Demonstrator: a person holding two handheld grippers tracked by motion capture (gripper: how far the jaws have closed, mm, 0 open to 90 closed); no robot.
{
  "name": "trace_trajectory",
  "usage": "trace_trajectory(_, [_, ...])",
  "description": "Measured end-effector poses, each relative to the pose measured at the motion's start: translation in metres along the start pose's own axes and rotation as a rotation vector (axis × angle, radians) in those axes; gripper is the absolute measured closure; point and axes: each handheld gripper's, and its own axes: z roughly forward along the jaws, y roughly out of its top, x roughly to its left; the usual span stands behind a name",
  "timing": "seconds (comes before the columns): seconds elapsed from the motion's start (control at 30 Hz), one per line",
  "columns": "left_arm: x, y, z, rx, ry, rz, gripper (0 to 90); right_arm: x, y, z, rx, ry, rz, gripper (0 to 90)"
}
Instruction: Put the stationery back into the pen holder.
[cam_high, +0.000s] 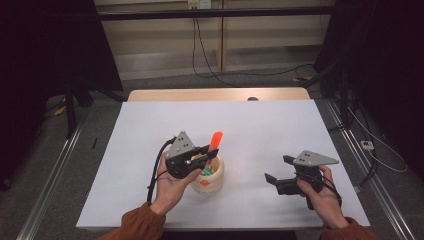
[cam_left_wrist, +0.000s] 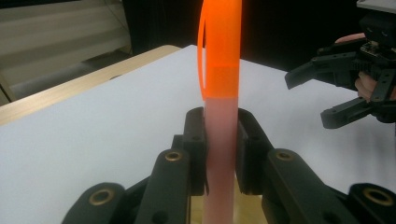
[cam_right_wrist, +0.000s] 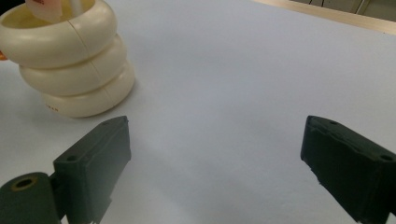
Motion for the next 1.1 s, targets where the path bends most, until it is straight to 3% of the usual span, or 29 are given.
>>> trace_trajectory(0.1, [0.000, -0.005, 0.003, 0.009, -0.014, -0.022, 77.3, -0.002, -0.004, 0.000, 0.002, -0.001, 0.008, 8.6])
trace_trajectory(0.4, [-0.002, -0.019, 0.005, 0.043, -0.016, -0.024, 77.2, -0.004, -0.007, 0.001, 0.000, -0.007, 0.008, 8.6])
trace_trajectory(0.57, [-0.001, -0.021, 0.004, 0.036, -0.013, -0.033, 76.2, -0.003, -0.008, 0.002, 0.003, -0.004, 0.008, 8.6])
trace_trajectory(0.73, [-0.003, -0.020, 0.001, 0.035, -0.007, -0.017, 60.0, -0.004, -0.010, 0.001, -0.001, -0.009, 0.008, 8.7])
trace_trajectory(0.8, [-0.005, -0.019, 0.001, 0.038, 0.015, 0.000, 52.3, -0.004, -0.010, 0.001, -0.006, -0.011, 0.009, 8.7])
trace_trajectory(1.1, [-0.008, -0.012, -0.006, 0.048, 0.036, 0.047, 33.3, -0.003, -0.012, -0.001, -0.013, -0.022, 0.011, 8.7])
